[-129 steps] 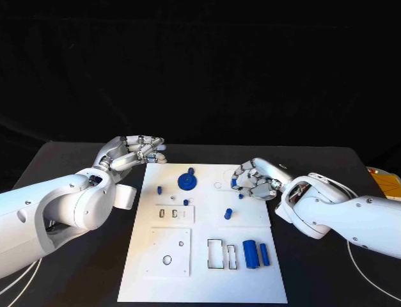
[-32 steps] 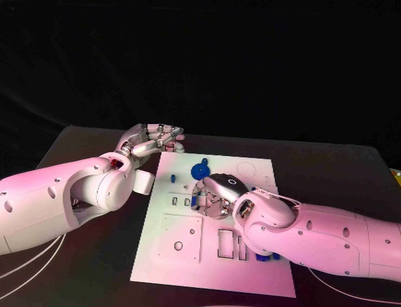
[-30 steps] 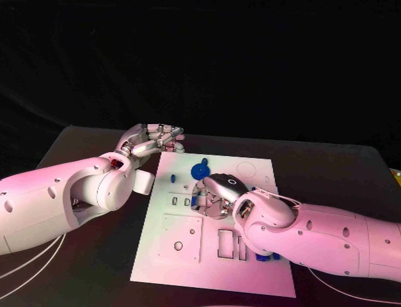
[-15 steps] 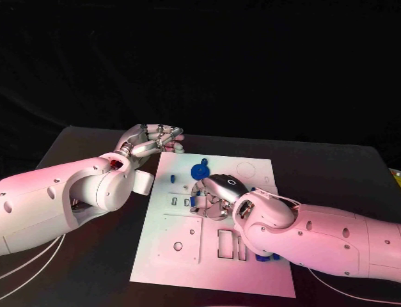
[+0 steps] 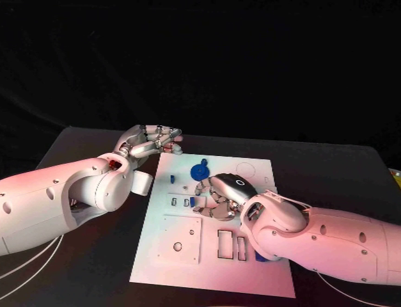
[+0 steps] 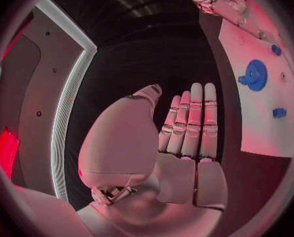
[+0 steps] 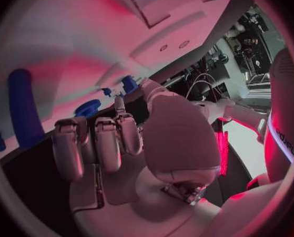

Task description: Assemble the parts on the task board

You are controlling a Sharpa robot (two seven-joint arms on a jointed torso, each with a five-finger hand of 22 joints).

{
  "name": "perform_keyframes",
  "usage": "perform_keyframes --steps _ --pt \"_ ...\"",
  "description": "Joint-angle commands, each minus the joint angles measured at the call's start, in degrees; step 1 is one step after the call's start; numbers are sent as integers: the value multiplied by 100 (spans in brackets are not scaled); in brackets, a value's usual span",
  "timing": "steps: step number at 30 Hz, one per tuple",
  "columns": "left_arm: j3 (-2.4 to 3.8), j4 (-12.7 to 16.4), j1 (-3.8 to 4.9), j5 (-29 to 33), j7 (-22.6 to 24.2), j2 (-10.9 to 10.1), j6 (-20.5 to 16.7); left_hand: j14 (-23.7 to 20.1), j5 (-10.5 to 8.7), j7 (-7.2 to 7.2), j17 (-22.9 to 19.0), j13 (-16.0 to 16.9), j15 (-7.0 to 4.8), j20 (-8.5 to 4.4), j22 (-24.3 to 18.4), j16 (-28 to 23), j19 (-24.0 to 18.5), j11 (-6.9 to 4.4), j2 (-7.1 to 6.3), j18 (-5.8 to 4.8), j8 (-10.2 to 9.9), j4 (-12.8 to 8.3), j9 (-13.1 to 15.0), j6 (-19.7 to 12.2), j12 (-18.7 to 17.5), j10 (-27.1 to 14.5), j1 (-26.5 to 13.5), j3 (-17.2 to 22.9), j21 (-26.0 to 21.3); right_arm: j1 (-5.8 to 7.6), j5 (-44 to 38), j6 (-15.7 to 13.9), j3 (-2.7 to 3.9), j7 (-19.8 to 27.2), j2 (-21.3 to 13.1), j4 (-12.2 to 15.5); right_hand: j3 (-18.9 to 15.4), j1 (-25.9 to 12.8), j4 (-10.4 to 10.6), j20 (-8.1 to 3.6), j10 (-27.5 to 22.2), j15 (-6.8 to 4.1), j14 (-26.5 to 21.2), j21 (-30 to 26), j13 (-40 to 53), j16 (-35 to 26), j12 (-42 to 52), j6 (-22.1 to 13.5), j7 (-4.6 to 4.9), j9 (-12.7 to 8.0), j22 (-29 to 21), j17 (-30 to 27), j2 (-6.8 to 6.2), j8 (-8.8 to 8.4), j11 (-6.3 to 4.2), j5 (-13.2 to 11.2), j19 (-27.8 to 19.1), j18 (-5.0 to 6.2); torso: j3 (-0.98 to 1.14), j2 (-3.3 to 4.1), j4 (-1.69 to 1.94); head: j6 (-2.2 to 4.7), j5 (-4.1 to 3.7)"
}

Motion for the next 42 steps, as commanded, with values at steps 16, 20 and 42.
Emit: perform_keyframes --steps 16,20,42 --pt "3 -179 9 -3758 -3771 101 1804 2643 -17 -697 4984 3694 -747 -747 3579 5052 1713 -729 233 -239 2194 57 1365 65 4830 316 -1542 -443 3861 759 2754 -334 94 1139 -1457 603 -63 270 -8 14 -133 17 420 -319 376 -93 -105 139 -42 48 1263 737 222 100 -19 345 284 98 71 -154 -87 -61 119" --pt "3 -274 38 -4325 -4333 240 2156 2710 -50 -790 5112 4581 -821 -803 4069 5116 1944 -806 256 -315 2527 57 1650 56 5629 650 -1729 -529 4167 836 2909 -261 95 1115 -1582 538 -63 276 -7 12 -142 15 418 -327 367 -97 -113 145 -45 51 1259 727 231 108 -21 368 280 100 95 -194 -90 -82 138" --pt "-121 -695 330 -4779 -5031 972 2774 2710 -76 -809 5104 4612 -842 -828 4249 5100 1997 -827 162 -343 2690 56 1860 -66 5692 548 -1741 -629 4277 885 2842 -90 92 905 -1598 366 -90 286 7 -2 -162 4 412 -359 345 -111 -135 135 -51 62 1247 702 246 133 -30 558 266 107 95 -205 -86 -168 166"
